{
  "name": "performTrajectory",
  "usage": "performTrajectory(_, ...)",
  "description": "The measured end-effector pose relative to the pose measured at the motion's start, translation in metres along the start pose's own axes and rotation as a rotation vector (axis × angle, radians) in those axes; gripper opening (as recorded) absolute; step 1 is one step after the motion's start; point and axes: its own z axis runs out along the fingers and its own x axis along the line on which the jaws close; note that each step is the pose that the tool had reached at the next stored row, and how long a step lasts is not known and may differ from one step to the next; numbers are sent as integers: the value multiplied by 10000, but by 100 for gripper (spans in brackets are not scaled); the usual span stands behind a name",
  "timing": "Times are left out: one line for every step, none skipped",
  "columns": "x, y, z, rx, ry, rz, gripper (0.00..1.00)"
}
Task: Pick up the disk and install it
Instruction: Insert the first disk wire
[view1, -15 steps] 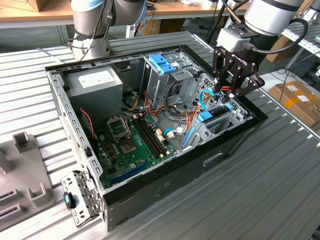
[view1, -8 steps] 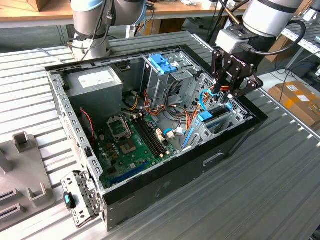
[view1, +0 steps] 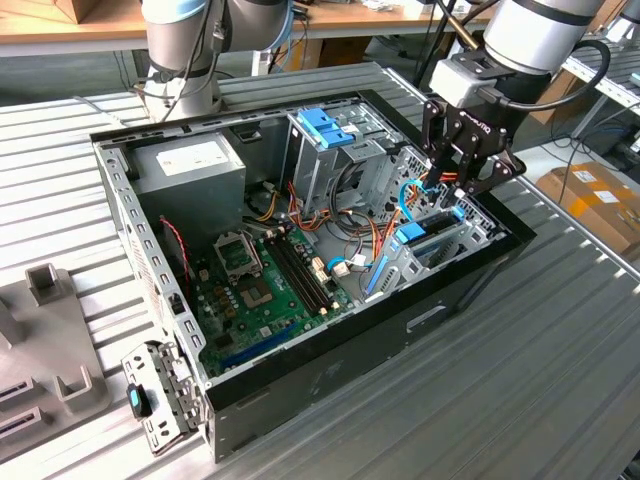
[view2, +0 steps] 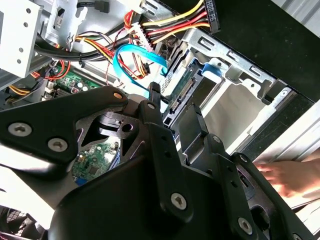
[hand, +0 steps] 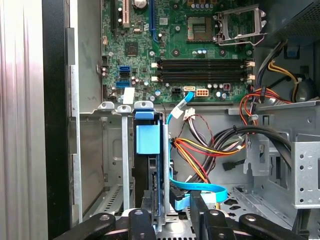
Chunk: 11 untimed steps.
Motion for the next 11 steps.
performTrajectory(0,2,0,0,0,0,42)
performTrajectory(0,8,0,0,0,1,42)
performTrajectory(1,13,0,1,0,1,42)
performTrajectory(1,14,0,0,0,0,42)
performTrajectory(1,15,0,1,1,-1,42)
performTrajectory(1,15,0,1,0,-1,42)
performTrajectory(1,15,0,1,0,0,42)
performTrajectory(1,16,0,1,0,0,42)
performTrajectory(1,16,0,1,0,0,42)
performTrajectory(1,16,0,1,0,0,42)
performTrajectory(1,16,0,1,0,0,42)
